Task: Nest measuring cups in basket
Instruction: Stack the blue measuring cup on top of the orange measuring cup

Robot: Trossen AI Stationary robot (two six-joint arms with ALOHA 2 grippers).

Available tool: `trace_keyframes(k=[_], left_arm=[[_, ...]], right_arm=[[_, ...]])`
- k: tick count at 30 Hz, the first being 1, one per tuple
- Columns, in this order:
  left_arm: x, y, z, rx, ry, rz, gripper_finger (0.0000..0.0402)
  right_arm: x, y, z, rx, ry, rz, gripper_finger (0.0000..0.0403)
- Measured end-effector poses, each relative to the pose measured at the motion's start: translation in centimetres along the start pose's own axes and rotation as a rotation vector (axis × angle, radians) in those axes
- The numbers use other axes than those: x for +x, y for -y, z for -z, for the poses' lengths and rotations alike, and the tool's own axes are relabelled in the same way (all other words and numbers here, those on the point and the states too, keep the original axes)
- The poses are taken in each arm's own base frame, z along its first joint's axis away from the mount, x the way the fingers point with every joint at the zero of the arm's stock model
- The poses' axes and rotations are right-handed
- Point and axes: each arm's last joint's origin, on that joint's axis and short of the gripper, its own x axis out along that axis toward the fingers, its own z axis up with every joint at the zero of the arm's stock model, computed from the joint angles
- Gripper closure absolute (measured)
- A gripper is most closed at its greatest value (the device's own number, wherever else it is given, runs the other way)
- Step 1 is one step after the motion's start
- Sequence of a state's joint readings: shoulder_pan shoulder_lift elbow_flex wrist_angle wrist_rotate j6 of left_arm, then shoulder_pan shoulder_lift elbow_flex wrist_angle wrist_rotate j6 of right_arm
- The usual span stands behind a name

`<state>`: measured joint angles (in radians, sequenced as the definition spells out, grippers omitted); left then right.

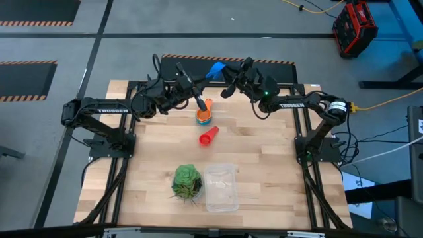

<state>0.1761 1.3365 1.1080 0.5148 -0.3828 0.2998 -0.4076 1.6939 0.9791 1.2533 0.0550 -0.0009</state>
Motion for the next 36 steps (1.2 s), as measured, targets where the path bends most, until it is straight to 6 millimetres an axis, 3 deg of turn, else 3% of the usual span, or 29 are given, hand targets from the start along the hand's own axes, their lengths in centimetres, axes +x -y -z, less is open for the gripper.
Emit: trace_keyframes(k=[14,19,25,36], left_arm=[[0.0,0.0,0.0,0.004,-0.005,-0.002,0.0398],[0.0,-0.1,0.1,0.005,-0.014,-0.022,0.0397],[0.0,-0.1,0.2,0.032,-0.030,-0.042,0.0399],[0.1,-0.1,1.0,0.055,-0.103,-0.030,0.0399]], right_arm=[[0.0,0.0,0.2,0.049,-0.024,-0.008,0.0227],[-0.1,0.1,0.0,0.095,-0.109,-0.066,0.0220],[-0.6,0.9,-0.8,0.033,-0.309,-0.126,0.0220],[-3.9,5.3,-1.5,-0.210,-0.778,-0.073,0.0220]])
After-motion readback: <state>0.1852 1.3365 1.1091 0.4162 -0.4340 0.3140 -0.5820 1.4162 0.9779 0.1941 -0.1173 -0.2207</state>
